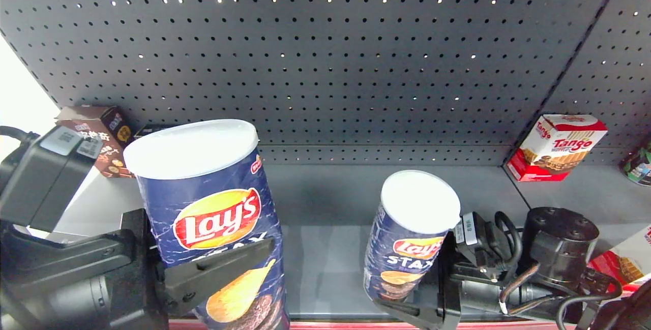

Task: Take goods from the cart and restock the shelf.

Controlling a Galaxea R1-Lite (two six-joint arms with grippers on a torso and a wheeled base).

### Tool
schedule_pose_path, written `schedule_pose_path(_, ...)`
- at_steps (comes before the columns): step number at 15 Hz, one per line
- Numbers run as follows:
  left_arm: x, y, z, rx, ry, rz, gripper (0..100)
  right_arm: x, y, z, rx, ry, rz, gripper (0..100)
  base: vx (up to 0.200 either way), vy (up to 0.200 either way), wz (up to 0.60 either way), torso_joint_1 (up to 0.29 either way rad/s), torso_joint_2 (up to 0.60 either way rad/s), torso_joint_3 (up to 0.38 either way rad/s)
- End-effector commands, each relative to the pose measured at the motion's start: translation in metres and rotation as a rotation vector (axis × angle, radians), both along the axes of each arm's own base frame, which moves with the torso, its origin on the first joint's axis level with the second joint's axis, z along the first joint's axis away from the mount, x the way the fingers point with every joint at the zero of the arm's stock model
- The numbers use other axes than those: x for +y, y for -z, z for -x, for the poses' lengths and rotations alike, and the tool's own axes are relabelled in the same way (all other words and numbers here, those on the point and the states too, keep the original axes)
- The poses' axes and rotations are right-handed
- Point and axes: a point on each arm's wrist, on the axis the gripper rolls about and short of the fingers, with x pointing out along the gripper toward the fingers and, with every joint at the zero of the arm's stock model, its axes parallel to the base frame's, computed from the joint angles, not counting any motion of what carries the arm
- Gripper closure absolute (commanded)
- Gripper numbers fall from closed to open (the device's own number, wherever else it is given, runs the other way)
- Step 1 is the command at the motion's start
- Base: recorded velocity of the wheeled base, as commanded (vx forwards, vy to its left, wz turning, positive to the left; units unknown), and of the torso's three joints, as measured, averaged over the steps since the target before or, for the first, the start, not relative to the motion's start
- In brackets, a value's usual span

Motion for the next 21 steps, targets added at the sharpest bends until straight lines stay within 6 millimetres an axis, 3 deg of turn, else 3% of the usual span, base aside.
schedule_pose_path(1,0.001,0.004,0.001,0.009,0.001,-0.007,100,-0.01,-0.005,0.008,-0.008,0.015,-0.005,0,0.0,0.0,0.0,0.0,0.0,0.0)
schedule_pose_path(9,0.003,0.002,0.003,-0.001,0.002,0.002,100,-0.092,-0.079,0.07,-0.218,0.256,-0.123,0,0.0,0.0,0.0,0.0,0.0,0.0)
schedule_pose_path(10,0.003,0.002,0.003,-0.003,0.002,0.001,100,-0.095,-0.081,0.073,-0.219,0.274,-0.122,0,0.0,0.0,0.0,0.0,0.0,0.0)
schedule_pose_path(11,0.003,0.0,0.004,-0.011,0.004,0.006,100,-0.11,-0.094,0.098,-0.232,0.383,-0.129,0,0.0,0.0,0.0,0.0,0.0,0.0)
schedule_pose_path(13,0.003,-0.001,0.004,-0.016,0.004,0.006,100,-0.125,-0.097,0.13,-0.228,0.521,-0.139,0,0.0,0.0,0.0,0.0,0.0,0.0)
schedule_pose_path(15,0.002,-0.002,0.004,-0.018,0.007,0.008,100,-0.139,-0.087,0.164,-0.193,0.651,-0.158,0,0.0,0.0,0.0,0.0,0.0,0.0)
schedule_pose_path(17,0.001,-0.002,0.005,-0.032,0.018,-0.001,100,-0.156,-0.061,0.206,-0.149,0.805,-0.155,0,0.0,0.0,0.0,0.0,0.0,0.0)
schedule_pose_path(18,0.001,-0.002,0.004,-0.036,0.018,-0.006,100,-0.159,-0.054,0.214,-0.138,0.83,-0.147,0,0.0,0.0,0.0,0.0,0.0,0.0)
schedule_pose_path(20,0.001,-0.003,0.004,-0.051,0.02,-0.01,100,-0.171,-0.011,0.242,-0.072,0.954,-0.104,0,0.0,0.0,0.0,0.0,0.0,0.0)
schedule_pose_path(21,0.001,-0.003,0.005,-0.051,0.022,-0.01,100,-0.172,0.009,0.244,-0.01,1.014,-0.094,0,0.0,0.0,0.0,0.0,0.0,0.0)
